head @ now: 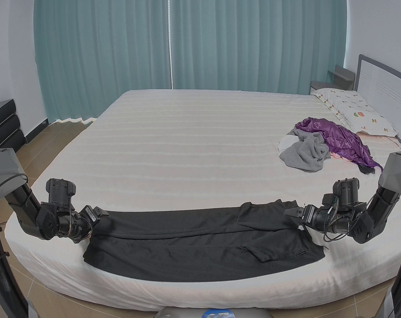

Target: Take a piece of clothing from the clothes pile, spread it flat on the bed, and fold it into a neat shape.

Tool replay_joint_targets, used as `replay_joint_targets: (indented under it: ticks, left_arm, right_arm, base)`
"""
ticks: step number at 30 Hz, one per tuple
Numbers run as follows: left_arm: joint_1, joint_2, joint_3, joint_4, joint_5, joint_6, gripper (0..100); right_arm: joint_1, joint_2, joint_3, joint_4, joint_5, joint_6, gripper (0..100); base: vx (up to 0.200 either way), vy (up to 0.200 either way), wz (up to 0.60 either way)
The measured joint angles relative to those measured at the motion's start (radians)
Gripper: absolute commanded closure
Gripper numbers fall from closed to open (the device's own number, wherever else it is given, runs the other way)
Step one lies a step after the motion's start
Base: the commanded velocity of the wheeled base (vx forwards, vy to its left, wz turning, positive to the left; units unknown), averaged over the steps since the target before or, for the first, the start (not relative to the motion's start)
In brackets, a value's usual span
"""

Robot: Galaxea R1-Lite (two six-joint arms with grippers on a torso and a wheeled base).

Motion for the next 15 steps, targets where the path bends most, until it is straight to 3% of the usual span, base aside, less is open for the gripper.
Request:
replay_joint_targets:
  ticks: [2,3,15]
  left_arm:
    - [-0.006,-0.007,0.005,0.003,0.000,0.000,0]
    - [-0.007,-0.011,0.007,0.004,0.000,0.000,100]
    - [-0.012,-0.033,0.017,0.018,0.007,0.000,100]
  right_arm:
    - [0.002,-0.013,0.019,-0.002,-0.006,0.017,0]
    - [0.003,-0.021,0.029,-0.001,-0.007,0.026,0]
    - [0.026,-0.050,0.055,0.015,-0.125,0.145,0]
  base:
    - [0.000,0.000,0.00]
    - [0.000,0.000,0.00]
    - [0.000,0.000,0.00]
